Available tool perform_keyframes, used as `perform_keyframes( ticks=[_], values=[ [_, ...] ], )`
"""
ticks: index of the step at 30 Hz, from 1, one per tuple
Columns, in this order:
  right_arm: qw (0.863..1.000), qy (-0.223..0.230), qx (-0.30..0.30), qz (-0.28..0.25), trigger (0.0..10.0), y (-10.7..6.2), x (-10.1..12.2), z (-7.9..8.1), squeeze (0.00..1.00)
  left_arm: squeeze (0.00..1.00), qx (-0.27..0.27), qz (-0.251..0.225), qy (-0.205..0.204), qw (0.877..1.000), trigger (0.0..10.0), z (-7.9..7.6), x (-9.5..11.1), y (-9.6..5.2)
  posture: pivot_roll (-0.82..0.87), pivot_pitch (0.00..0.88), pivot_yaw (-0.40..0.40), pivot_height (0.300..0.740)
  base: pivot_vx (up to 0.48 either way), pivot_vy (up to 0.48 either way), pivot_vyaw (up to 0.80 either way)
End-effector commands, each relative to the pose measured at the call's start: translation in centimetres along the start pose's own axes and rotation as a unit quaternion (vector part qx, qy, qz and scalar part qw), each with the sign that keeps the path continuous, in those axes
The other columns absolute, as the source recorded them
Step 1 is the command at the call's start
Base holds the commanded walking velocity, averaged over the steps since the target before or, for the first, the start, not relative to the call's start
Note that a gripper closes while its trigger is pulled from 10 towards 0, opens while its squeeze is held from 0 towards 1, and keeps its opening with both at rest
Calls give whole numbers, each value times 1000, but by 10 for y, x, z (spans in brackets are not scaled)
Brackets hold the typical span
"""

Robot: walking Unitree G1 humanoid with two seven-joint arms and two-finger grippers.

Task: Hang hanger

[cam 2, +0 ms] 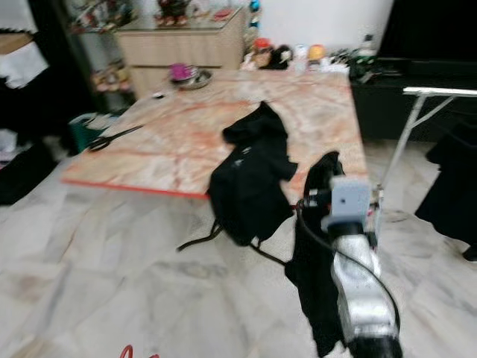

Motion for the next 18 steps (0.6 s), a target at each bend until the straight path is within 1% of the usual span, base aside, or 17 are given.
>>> perform_keyframes(
  ticks=[1,2,3,5,6,7,8,9,12,14,16,18],
  values=[
    [998,12,13,-59,10000,16,33,4,0,0,9,7,9,1000,10000,9,-3,-1,16,32,73,740,480,0,0],
    [997,12,15,-68,10000,19,38,4,0,0,9,7,9,1000,10000,9,-2,-1,16,32,73,740,480,0,0],
    [996,10,18,-88,10000,27,51,4,0,0,8,6,9,1000,10000,8,-1,-1,17,32,74,740,480,0,0],
    [994,12,17,-108,10000,33,63,2,0,0,8,5,9,1000,10000,7,0,-1,16,31,75,740,480,0,0],
    [992,14,18,-124,10000,39,73,1,0,0,9,4,9,1000,10000,7,1,-1,12,32,77,740,480,0,0],
    [992,14,18,-124,10000,39,73,1,0,0,9,4,9,1000,10000,7,1,-1,12,32,77,740,480,0,0],
    [989,20,17,-143,10000,48,87,-3,0,0,10,5,10,1000,10000,8,0,-1,8,32,79,740,480,0,0],
    [987,27,18,-157,10000,54,95,-5,0,0,10,5,10,1000,10000,8,0,-1,5,31,80,740,480,0,0],
    [985,31,19,-170,10000,63,105,-8,0,0,9,8,11,1000,10000,6,-3,-1,8,30,78,740,480,0,0],
    [983,40,17,-181,10000,73,114,-14,0,0,7,9,11,1000,10000,3,-6,-1,12,26,75,740,480,0,0],
    [982,43,14,-184,10000,78,118,-18,0,0,5,10,10,1000,10000,1,-8,0,12,25,71,740,480,0,0],
    [982,31,11,-187,10000,84,121,-24,0,0,3,11,10,1000,10000,-4,-10,0,8,21,67,740,480,0,0]
  ],
)
Point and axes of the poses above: a point about 5 cm out from each wrist's last joint towards the gripper, its own y axis pointing out of the wrist towards the gripper, its own x axis along the axis of the wrist's last joint, z = x × y, the point moved 4 cm from there along y, pointing out of the wrist towards the gripper, and after that the axes turned 13 degrees about -y, right-handed, at the moved point
